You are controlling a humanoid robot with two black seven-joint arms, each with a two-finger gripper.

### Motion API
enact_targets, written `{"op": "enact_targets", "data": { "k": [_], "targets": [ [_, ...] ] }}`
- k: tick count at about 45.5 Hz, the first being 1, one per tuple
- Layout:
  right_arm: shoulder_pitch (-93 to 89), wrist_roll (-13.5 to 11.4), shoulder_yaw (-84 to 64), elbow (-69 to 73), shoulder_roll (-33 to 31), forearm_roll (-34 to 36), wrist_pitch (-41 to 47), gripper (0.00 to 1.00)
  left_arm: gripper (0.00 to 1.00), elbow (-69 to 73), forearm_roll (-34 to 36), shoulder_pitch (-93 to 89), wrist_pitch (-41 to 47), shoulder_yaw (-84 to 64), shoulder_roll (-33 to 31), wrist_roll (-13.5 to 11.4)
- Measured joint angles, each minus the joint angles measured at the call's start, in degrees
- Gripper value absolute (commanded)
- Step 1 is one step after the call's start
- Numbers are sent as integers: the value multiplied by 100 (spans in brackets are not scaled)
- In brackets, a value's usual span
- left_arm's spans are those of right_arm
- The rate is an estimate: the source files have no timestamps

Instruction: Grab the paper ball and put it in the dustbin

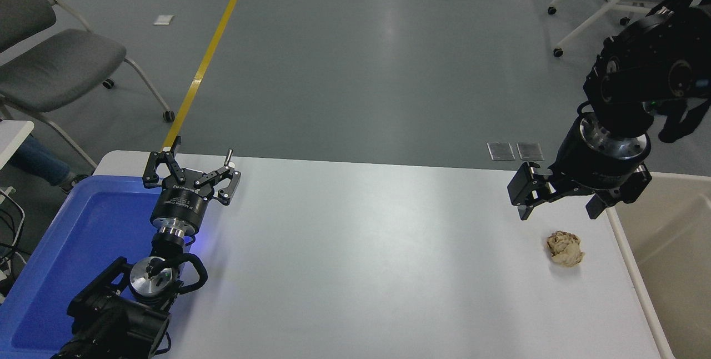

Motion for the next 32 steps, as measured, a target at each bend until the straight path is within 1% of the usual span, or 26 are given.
{"op": "enact_targets", "data": {
  "k": [32],
  "targets": [
    [-42, -1, 23, -5, -105, -50, -101, 100, 99, 0, -12, 0, -1, -8, -1, 8]
  ]
}}
